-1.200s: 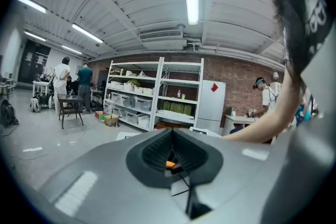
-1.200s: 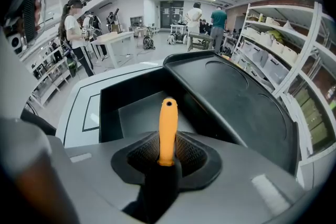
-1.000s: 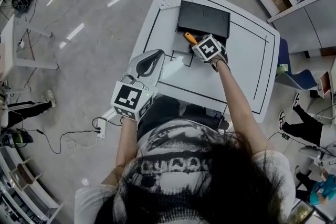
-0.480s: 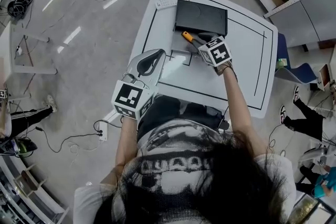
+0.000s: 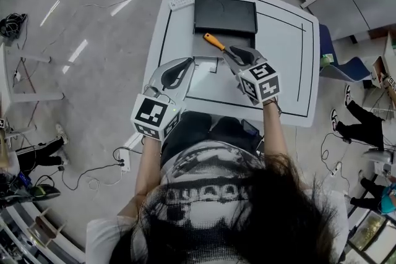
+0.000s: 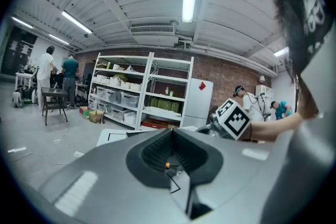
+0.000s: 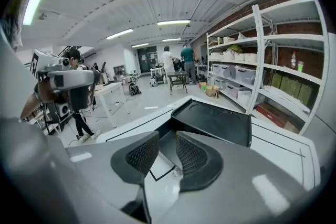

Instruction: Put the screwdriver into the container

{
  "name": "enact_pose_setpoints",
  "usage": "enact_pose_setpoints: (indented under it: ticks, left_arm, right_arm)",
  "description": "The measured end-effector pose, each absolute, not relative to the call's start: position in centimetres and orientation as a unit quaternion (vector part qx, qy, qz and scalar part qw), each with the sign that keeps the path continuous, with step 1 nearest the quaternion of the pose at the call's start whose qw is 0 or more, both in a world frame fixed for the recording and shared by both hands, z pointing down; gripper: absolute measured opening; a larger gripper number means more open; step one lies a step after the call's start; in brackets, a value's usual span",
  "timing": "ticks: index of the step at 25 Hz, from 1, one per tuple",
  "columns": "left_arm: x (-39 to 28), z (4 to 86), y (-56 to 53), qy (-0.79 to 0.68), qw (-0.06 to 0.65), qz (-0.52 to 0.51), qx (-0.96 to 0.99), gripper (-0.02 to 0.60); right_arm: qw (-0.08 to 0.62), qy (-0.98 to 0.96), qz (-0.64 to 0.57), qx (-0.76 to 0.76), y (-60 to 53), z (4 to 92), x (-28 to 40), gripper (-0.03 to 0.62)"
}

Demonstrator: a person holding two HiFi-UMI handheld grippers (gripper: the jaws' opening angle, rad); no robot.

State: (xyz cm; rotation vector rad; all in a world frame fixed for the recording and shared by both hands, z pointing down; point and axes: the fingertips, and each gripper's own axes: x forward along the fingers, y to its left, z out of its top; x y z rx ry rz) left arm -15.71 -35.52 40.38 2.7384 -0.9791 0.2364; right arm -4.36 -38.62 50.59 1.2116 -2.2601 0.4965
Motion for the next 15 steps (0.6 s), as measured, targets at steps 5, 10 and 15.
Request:
enact_pose_setpoints:
  ticks: [5,10,15]
  left_arm:
    - [-14.4,40.8,-35.0,-0.316,0.112,0.084,0.938,0.0]
    - [-13.6,41.4,-34.1,-0.31,0.119,0.088,0.939,0.0]
    - [-12.8,41.4,-33.4,-0.308,0.119,0.091,0.94,0.0]
  right_arm:
    - [0.247,-0.83,0.187,0.465,-35.9,49.7,-3.7,0.106]
    - [0.239,-0.83,0.19,0.467,-33.7,49.4,-3.7,0.106]
    - [0.23,-0.833,0.184,0.468,-32.5,48.4,-3.5,0.091]
